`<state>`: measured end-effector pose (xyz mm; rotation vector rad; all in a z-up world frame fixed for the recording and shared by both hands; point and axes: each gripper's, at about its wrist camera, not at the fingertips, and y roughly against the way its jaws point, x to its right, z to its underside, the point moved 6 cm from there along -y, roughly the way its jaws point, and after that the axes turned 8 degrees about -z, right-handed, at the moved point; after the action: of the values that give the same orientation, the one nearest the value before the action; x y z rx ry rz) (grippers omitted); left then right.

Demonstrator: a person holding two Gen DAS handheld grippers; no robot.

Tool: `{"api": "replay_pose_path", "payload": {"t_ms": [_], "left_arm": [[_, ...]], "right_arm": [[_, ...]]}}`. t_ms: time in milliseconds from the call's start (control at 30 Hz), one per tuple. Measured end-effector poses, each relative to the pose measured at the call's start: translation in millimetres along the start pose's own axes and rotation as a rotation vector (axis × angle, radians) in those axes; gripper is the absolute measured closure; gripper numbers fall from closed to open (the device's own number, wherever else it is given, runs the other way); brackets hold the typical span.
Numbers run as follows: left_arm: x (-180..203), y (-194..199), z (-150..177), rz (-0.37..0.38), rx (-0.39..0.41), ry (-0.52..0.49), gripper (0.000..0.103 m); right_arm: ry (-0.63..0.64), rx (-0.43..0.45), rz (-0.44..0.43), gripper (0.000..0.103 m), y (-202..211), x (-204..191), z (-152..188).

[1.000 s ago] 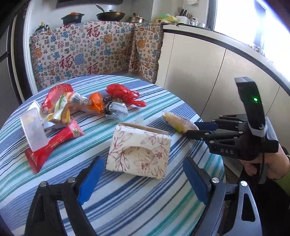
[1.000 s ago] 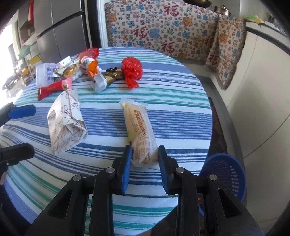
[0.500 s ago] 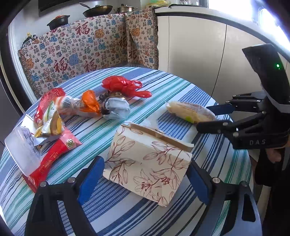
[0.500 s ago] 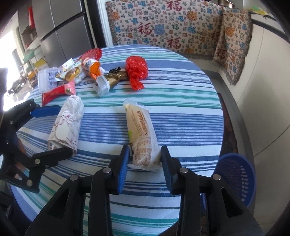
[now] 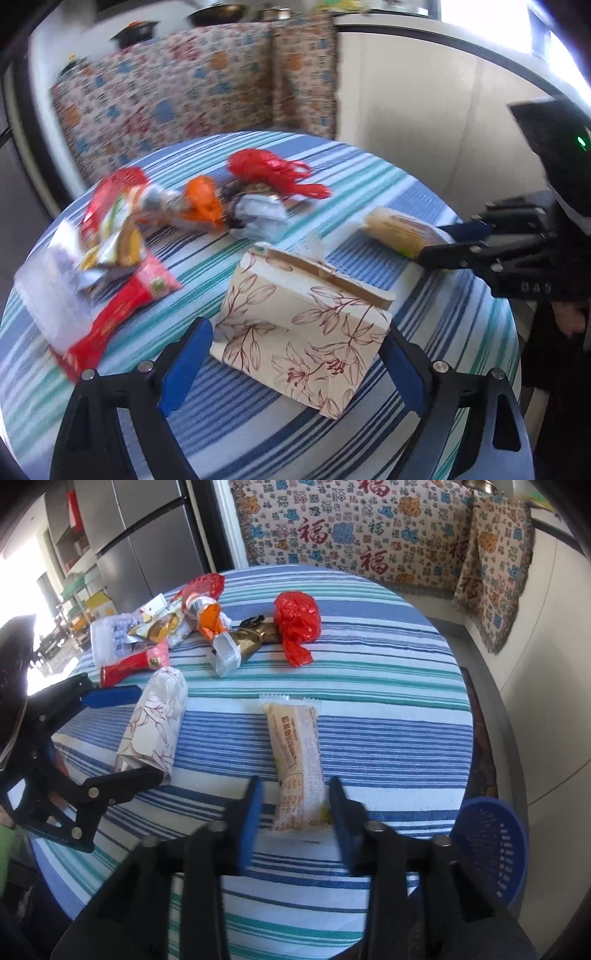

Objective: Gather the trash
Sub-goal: 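Grasp the wrapped snack bar with right tool while left tool grasps the floral bag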

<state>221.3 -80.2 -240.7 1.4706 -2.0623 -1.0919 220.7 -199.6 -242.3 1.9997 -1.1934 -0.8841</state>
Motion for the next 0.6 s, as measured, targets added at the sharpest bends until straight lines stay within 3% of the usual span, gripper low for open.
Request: {"api": "replay_pose_path", "payload": {"t_ms": [67, 167, 300, 500, 600], "left_arm": [[-0.9, 11.6, 1.2, -0.052, 0.025, 0.071, 0.012], [-3.7, 25.5, 1.6, -0.065, 0.063, 0.105, 0.012], [-14.9, 31.7, -3.2, 0.042, 0.072, 0.124, 0.012], [-28.6, 33.9, -7.2, 0.116, 0.111, -0.019, 0.012], [-27.0, 24.3, -6.5, 0.181, 0.089, -0.087, 0.012]], "right_arm": [[-0.025, 0.013, 0.031, 0.077, 3.2, 4.7, 0.3], [-0.035, 0.025, 0.046, 0.077, 8.6, 6.9, 0.9], [-0.031, 0.026, 0.037, 0.077, 10.8, 3.6, 3.6], [-0.033, 0.029, 0.036, 0.077, 14.5, 3.8, 4.3], [-0.033, 0.028, 0.036, 0.077, 14.1, 3.7, 5.3]]}}
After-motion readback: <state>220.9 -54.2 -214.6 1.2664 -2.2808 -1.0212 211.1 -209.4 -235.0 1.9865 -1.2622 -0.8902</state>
